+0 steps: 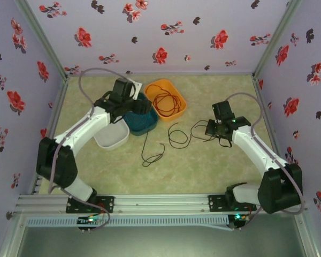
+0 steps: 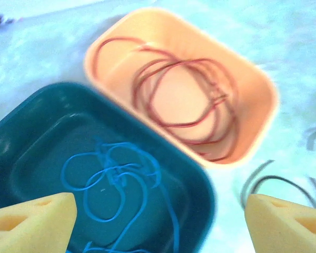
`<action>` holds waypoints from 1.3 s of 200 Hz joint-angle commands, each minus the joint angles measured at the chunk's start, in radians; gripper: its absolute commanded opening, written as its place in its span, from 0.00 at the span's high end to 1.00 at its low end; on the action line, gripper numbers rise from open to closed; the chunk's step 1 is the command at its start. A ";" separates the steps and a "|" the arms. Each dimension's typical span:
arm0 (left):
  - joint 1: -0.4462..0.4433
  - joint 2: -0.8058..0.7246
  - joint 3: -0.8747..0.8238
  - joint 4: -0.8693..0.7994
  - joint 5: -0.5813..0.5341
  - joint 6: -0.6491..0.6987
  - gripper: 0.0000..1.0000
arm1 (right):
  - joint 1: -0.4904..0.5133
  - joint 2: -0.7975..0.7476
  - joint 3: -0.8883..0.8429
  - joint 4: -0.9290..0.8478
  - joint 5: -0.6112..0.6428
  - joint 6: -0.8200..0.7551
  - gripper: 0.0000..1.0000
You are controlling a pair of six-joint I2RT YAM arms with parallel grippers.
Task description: Untangle the cables
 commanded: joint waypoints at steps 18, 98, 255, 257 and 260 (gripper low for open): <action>-0.155 -0.066 -0.157 0.291 0.073 0.074 0.18 | 0.029 -0.103 0.065 -0.016 -0.066 0.018 1.00; -0.314 -0.031 -0.214 0.549 0.150 -0.021 0.31 | 0.116 -0.227 0.103 0.057 -0.161 0.036 1.00; -0.341 -0.224 -0.302 0.543 0.051 0.014 1.00 | 0.192 -0.198 0.086 0.184 -0.185 -0.007 0.48; -0.341 -0.232 -0.306 0.538 0.043 0.017 1.00 | 0.192 -0.198 0.086 0.185 -0.184 -0.007 0.46; -0.338 -0.247 -0.312 0.535 0.031 0.021 1.00 | 0.193 -0.200 0.083 0.190 -0.182 -0.008 0.44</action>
